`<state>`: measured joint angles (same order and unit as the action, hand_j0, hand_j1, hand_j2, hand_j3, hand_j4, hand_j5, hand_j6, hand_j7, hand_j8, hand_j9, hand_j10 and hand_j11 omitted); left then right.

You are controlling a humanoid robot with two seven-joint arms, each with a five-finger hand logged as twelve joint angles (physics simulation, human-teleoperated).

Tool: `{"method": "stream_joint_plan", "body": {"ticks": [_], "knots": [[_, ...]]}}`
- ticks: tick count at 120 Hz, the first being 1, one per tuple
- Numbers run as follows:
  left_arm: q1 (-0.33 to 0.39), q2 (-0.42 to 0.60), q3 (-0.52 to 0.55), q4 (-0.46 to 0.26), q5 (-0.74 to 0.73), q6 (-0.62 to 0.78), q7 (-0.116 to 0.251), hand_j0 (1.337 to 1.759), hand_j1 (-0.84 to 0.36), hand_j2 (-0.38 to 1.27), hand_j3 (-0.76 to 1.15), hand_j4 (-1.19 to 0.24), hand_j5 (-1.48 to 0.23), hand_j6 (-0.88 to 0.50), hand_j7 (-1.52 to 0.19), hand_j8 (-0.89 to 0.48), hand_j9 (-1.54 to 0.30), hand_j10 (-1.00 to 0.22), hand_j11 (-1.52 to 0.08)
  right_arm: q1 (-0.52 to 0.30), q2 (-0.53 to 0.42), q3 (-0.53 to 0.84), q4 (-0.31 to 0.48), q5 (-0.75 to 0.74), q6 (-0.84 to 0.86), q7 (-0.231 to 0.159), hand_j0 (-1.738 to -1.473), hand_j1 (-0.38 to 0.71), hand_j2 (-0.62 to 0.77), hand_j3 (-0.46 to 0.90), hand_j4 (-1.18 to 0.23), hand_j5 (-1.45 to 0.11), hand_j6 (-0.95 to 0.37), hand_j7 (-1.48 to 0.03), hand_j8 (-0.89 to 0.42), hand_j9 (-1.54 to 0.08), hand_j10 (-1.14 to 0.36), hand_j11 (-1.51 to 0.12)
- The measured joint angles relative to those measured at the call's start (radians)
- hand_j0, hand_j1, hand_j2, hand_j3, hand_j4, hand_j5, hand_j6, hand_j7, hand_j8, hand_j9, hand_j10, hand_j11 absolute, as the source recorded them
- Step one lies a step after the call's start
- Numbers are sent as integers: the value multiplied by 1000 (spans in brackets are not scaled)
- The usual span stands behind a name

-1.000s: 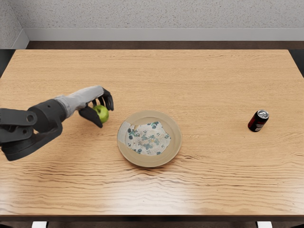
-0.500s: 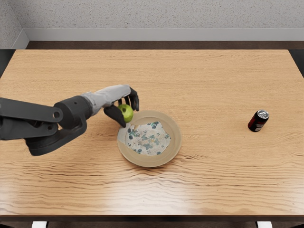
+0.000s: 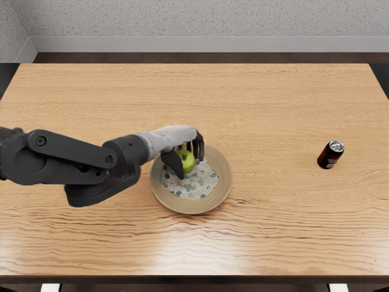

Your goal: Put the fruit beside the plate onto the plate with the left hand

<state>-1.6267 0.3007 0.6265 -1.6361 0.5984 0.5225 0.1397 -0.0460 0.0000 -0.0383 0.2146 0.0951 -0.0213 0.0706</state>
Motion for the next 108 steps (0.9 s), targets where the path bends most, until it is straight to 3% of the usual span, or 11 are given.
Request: {"method": "stream_joint_plan", "body": {"ticks": [20,47,59,67,92,108], "knots": [[14,-12,4,11,-7,-1,1,1655,-245,341,0,-648,-877,-557,-875,-466,-872,-624,-873,0,0,0,0,0,0,0,-1658,-310,-7,0,-33,-43,-33,-43,-33,-43,-33,-43],[-20,-12,7,24,-60,-13,0,1657,-49,147,0,-383,-509,-353,-508,-323,-507,-378,-508,0,0,0,0,0,0,0,-1658,-310,-7,0,-33,-43,-33,-43,-33,-43,-33,-43],[-46,73,-7,24,-65,-69,0,1657,-10,110,0,-331,-437,-312,-436,-294,-436,-327,-436,0,0,0,0,0,0,0,-1658,-310,-7,0,-33,-43,-33,-43,-33,-43,-33,-43],[-44,133,-33,23,-66,-150,0,1658,7,93,0,-308,-405,-294,-405,-281,-404,-305,-404,0,0,0,0,0,0,0,-1658,-310,-7,0,-33,-43,-33,-43,-33,-43,-33,-43],[-36,543,-134,34,-220,-643,0,1658,37,66,0,-269,-351,-265,-351,-260,-351,-268,-351,0,0,0,0,0,0,0,-1658,-310,-7,0,-33,-43,-33,-43,-33,-43,-33,-43],[-26,652,-162,53,-251,-897,-1,1658,45,59,0,-259,-337,-257,-337,-255,-336,-259,-336,0,0,0,0,0,0,0,-1658,-310,-7,0,-33,-43,-33,-43,-33,-43,-33,-43]]}}
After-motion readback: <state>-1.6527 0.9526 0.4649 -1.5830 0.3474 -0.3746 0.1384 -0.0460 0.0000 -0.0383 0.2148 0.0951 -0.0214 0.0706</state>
